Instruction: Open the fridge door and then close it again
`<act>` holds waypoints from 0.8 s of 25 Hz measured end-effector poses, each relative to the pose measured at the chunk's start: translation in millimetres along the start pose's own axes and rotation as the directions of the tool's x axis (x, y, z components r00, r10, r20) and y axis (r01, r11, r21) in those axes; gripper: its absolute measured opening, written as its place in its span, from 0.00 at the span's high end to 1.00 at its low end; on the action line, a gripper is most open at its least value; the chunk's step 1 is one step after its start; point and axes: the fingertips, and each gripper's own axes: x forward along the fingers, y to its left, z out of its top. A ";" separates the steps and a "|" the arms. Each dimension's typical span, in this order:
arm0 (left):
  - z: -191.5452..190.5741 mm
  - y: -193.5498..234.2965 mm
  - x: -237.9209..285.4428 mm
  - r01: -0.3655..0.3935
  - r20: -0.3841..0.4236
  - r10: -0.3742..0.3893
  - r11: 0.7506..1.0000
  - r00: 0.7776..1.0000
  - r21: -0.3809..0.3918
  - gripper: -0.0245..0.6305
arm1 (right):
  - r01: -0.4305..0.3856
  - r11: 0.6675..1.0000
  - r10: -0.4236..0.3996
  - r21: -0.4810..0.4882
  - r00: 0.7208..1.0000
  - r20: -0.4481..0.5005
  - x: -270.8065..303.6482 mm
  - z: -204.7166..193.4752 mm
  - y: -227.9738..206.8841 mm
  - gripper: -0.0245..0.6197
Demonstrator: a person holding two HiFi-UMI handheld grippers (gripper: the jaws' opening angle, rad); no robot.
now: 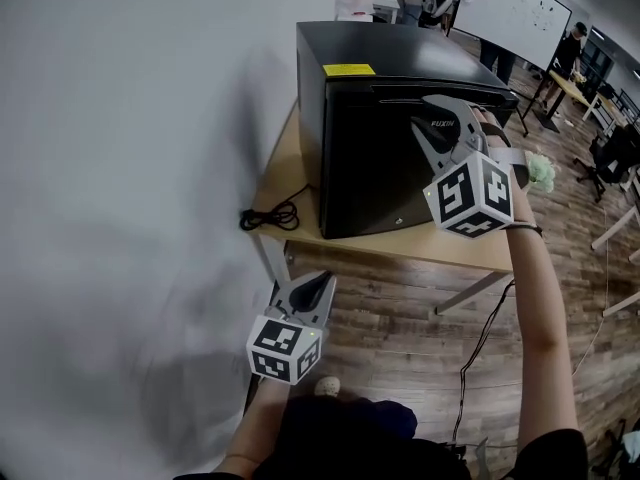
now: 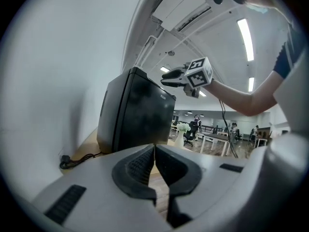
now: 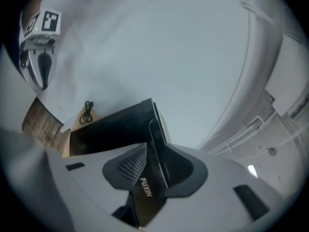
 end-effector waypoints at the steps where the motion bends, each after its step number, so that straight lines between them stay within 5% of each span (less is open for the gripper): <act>1: 0.0 -2.8 0.4 0.005 0.001 -0.005 1.000 1.000 0.002 0.95 | 0.000 0.997 -0.002 0.079 1.000 0.028 -11.5 -1.8 3.0 0.80; 3: 0.1 -9.9 2.1 0.019 0.001 -0.019 1.000 1.000 0.008 0.95 | -0.013 0.970 -0.007 0.243 0.997 0.081 -36.1 -6.9 12.3 0.82; 5: 0.6 -17.5 3.9 0.032 0.002 -0.032 0.999 0.999 0.015 0.95 | -0.038 0.907 -0.014 0.420 0.993 0.120 -61.6 -15.3 24.3 0.89; 7: 1.7 -25.4 5.0 0.044 0.003 -0.044 0.999 0.999 0.020 0.95 | -0.071 0.799 -0.027 0.597 0.988 0.154 -87.2 -25.5 37.3 0.92; 10: 4.0 -37.1 6.6 0.062 0.007 -0.062 0.998 0.998 0.026 0.95 | -0.136 0.576 -0.058 0.806 0.977 0.207 -121.8 -37.2 57.2 0.95; 13: 3.9 -48.2 10.1 0.075 0.013 -0.076 0.997 0.997 0.029 0.95 | -0.142 0.429 -0.119 0.892 0.970 0.212 -148.3 -44.5 79.0 0.97; 20: 4.8 -71.3 12.0 0.075 0.053 -0.074 0.997 0.996 -0.014 0.95 | -0.028 0.250 -0.177 0.968 0.981 0.075 -198.1 -68.3 139.3 0.98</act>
